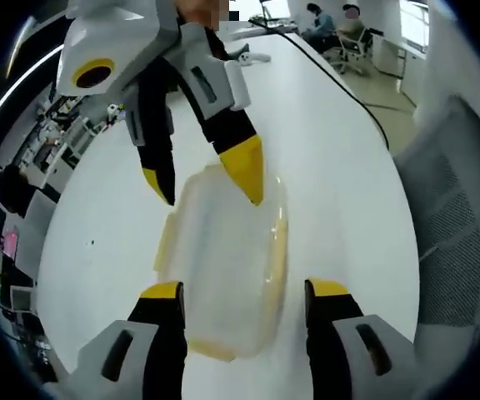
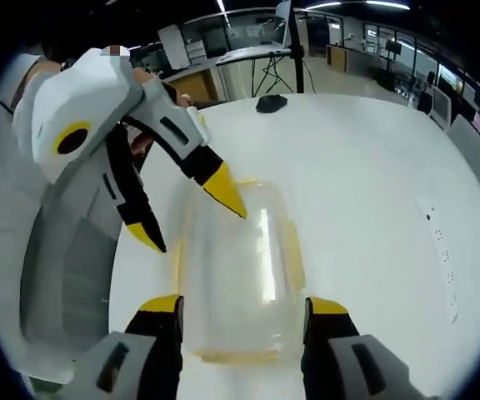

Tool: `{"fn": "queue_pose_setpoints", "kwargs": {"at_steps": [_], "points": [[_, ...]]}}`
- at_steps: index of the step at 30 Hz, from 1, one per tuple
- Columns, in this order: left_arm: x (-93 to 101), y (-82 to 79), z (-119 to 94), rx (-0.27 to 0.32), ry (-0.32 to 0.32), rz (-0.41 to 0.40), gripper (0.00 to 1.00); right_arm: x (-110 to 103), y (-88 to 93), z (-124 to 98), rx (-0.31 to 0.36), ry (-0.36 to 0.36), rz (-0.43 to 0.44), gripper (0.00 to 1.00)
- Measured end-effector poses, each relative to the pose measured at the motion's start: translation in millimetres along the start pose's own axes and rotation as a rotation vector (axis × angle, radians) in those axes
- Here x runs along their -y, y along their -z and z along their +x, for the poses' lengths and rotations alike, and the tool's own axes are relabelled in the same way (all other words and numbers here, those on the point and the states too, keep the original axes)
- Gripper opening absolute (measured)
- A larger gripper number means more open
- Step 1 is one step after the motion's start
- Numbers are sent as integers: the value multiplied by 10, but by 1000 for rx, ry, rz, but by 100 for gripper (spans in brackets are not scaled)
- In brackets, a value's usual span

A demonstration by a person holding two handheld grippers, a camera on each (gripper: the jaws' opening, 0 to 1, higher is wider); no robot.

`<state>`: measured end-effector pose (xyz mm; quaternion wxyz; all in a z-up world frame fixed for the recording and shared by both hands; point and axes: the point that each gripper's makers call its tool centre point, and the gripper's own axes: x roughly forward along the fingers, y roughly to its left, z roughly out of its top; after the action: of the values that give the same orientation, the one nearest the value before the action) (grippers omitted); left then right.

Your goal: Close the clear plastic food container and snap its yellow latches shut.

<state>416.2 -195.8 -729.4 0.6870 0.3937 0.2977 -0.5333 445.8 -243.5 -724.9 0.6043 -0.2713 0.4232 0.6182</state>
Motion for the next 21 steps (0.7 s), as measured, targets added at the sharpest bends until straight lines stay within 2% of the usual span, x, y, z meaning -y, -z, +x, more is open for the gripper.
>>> {"fn": "queue_pose_setpoints", "kwargs": {"at_steps": [9, 12, 17, 21], "points": [[-125, 75, -20, -17, -3, -4, 59, -65, 22, 1, -1, 20, -13, 59], [-191, 93, -42, -15, -14, 3, 60, -107, -11, -9, 18, 24, -5, 59], [-198, 157, -44, -34, -2, 21, 62, -135, 36, 15, 7, 54, -37, 62], [-198, 206, -37, -48, 13, 28, 67, -150, 76, 8, -7, 81, -60, 63]]}}
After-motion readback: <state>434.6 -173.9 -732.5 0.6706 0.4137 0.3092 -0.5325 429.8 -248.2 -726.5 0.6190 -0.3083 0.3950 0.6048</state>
